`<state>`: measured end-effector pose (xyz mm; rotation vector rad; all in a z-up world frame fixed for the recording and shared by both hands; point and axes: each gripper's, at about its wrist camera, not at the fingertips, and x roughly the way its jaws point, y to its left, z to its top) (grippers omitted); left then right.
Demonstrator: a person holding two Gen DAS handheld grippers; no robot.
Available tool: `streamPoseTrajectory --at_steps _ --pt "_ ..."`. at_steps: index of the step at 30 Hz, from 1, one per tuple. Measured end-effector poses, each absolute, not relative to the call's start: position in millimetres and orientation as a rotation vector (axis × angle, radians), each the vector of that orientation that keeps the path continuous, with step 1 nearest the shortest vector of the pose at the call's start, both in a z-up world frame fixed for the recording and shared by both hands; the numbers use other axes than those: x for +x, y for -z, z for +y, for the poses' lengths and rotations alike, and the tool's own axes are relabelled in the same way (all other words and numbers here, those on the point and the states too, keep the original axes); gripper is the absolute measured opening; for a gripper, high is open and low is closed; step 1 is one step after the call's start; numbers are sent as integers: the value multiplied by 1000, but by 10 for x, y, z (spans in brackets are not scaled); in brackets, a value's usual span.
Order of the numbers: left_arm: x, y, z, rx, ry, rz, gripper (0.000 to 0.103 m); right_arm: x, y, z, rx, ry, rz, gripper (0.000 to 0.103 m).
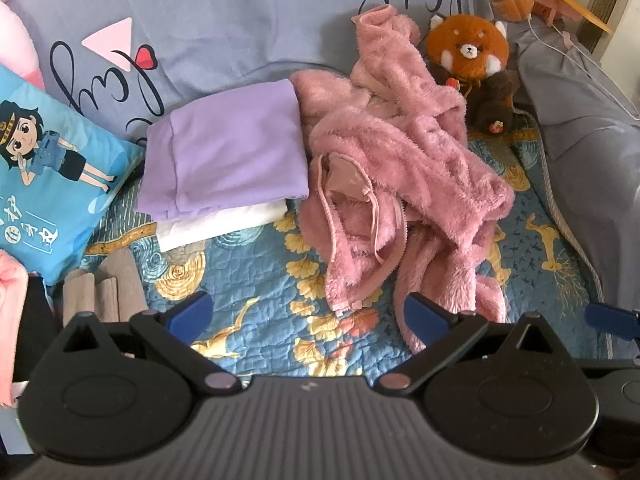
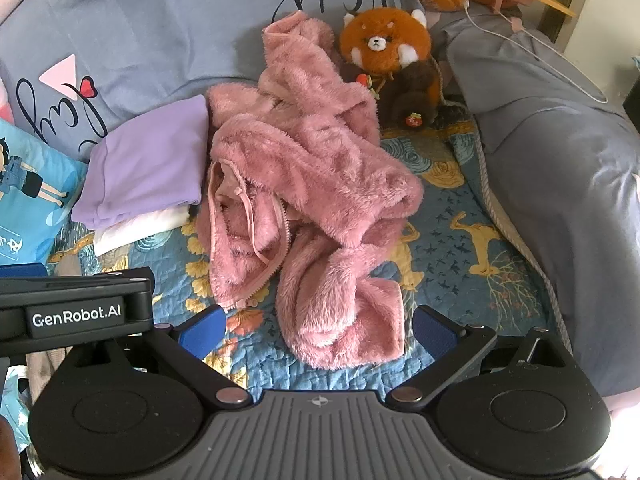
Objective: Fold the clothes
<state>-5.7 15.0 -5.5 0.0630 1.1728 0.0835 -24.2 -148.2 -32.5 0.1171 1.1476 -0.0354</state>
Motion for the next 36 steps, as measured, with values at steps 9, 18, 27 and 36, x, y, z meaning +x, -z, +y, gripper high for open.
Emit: streamPoseTrajectory --at_steps 9,18,27,36 --pt "-35 103 157 53 -80 1186 103 -234 362 -1461 112 37 1157 101" --pt "-18 241 199 49 -97 1209 103 -190 572 -1491 113 49 1191 101" --pt "-289 673 678 25 -224 1308 103 -89 1347 -1687 133 135 1142 78" --pt "-552 884 992 14 -292 1361 103 187 1893 -1759 293 29 1230 7"
